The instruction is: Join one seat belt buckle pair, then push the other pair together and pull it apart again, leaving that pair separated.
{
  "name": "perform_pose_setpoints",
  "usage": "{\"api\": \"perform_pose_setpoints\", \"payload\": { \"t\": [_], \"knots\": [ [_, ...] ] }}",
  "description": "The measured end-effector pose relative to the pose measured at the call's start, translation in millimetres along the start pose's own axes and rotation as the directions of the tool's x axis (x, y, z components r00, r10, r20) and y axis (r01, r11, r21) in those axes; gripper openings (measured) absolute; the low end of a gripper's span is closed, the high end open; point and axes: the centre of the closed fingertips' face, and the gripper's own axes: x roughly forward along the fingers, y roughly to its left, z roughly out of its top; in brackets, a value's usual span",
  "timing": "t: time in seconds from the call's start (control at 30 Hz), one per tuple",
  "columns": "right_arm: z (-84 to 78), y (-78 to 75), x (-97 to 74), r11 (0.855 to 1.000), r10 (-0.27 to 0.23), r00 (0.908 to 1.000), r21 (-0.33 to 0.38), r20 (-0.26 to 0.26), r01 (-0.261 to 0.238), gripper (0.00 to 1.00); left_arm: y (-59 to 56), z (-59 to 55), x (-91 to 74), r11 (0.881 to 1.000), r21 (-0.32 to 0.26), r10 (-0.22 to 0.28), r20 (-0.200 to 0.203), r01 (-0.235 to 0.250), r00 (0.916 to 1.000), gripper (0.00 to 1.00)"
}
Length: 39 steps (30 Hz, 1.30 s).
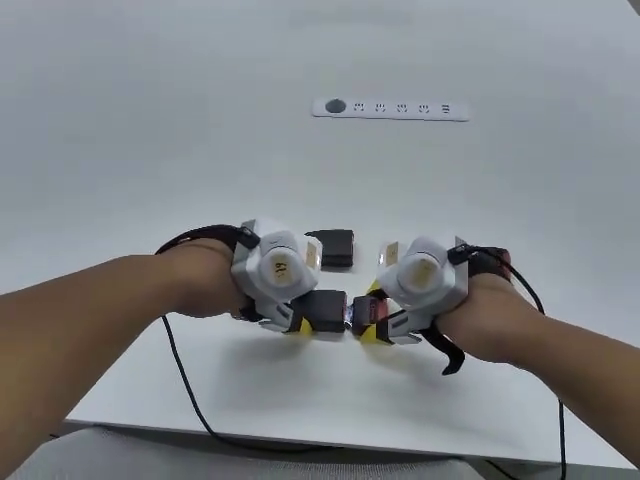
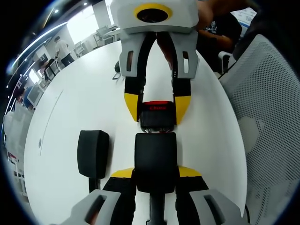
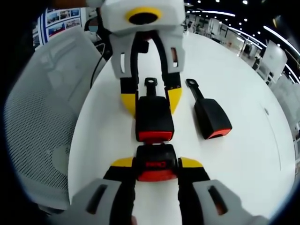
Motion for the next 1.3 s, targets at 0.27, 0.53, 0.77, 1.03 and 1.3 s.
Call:
{"api": "perform_pose_setpoints", "payload": {
  "t": [0.27, 0.53, 0.77, 1.03, 1.3],
  "knots": [
    [-0.4, -0.8, -0.4, 1.0, 0.019, 0.9992, 0.004, 0.036, -0.019, 0.34, -0.3, -0.2, 0.0, 1.0, -0.012, 0.003, 0.024, -0.002, 0.9997, 0.32],
    [-0.6, -1.1, -0.3, 1.0, 0.017, 0.9984, 0.015, 0.055, -0.018, 0.34, -0.1, -0.1, -0.1, 1.0, -0.015, 0.019, 0.032, -0.018, 0.9993, 0.32],
    [-0.8, -1.3, -0.5, 1.0, 0.008, 0.9969, 0.02, 0.078, -0.01, 0.34, -1.0, 0.2, 0.3, 1.0, -0.017, 0.013, 0.023, -0.013, 0.9997, 0.32],
    [1.0, -1.1, -0.6, 1.0, 0.006, 0.9965, 0.028, 0.083, -0.008, 0.35, -0.1, 0.0, 0.1, 0.999, -0.034, 0.015, 0.04, -0.013, 0.9991, 0.33],
    [-0.1, -1.5, 0.9, 0.999, -0.009, 0.9956, 0.043, 0.093, 0.005, 0.36, -0.1, 0.1, 0.2, 0.999, -0.034, 0.015, 0.036, -0.014, 0.9992, 0.33]
  ]
}}
